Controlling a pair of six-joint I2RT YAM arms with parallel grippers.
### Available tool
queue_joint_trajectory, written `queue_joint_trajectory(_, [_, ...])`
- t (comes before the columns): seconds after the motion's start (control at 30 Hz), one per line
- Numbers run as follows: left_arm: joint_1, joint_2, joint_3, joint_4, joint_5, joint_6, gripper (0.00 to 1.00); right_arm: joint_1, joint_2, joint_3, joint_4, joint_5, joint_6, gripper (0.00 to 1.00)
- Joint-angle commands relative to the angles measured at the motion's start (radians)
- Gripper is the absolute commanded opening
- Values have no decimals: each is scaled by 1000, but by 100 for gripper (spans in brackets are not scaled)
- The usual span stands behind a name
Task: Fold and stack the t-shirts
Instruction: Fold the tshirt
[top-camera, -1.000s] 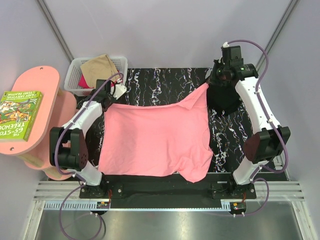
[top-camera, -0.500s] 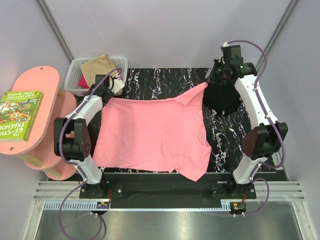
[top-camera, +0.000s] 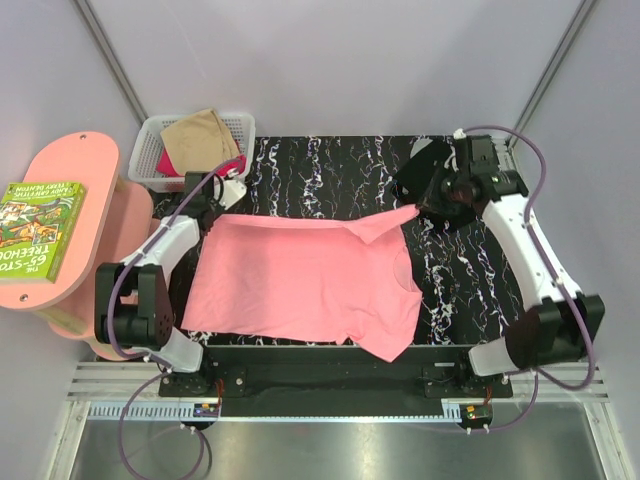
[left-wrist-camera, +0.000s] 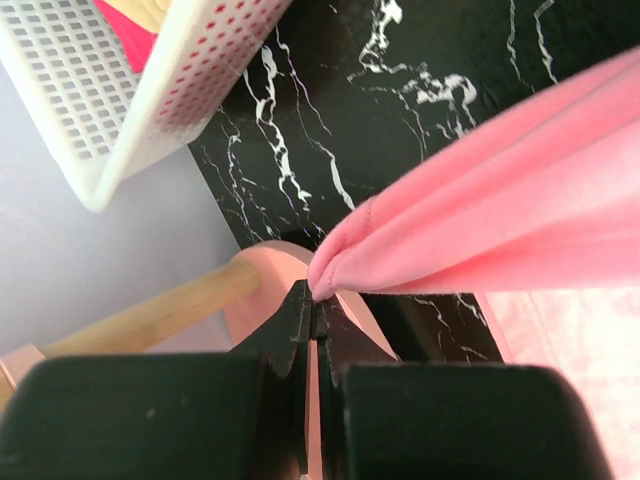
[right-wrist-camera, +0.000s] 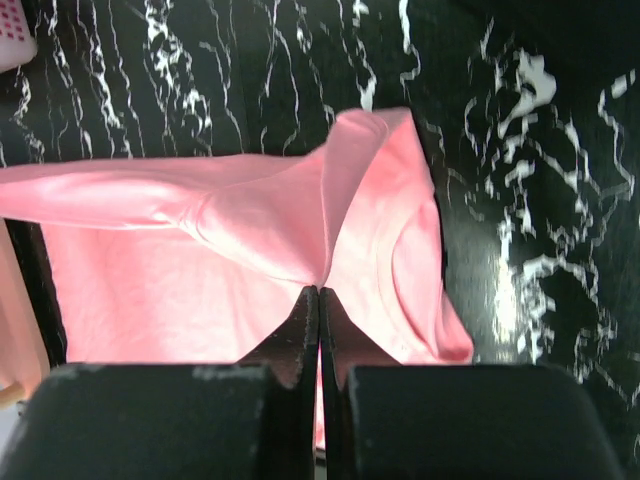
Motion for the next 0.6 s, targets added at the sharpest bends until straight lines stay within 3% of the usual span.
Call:
queue_joint_trajectory(0.0, [9, -75, -37, 62, 23, 26, 0, 5, -178, -121, 36, -24, 44, 0])
queue_joint_trajectory(0.4, [7, -205, -161, 5, 71, 31, 0, 54, -499, -511, -6, -116, 200, 0])
queue_joint_trajectory(0.47, [7, -222, -177, -11, 88, 29, 0, 62, -525, -543, -6, -166, 235, 10])
queue_joint_trajectory(0.5, [7, -237, -180, -30, 92, 29, 4, 63, -531, -555, -11, -179, 243, 23])
queue_joint_trajectory(0.53, [6, -244, -177, -41, 95, 28, 10, 63, -540, -551, -22, -194, 248, 24])
queue_joint_trajectory(0.57, [6, -251, -171, -56, 106, 20, 37, 63, -540, -539, -32, -192, 246, 24])
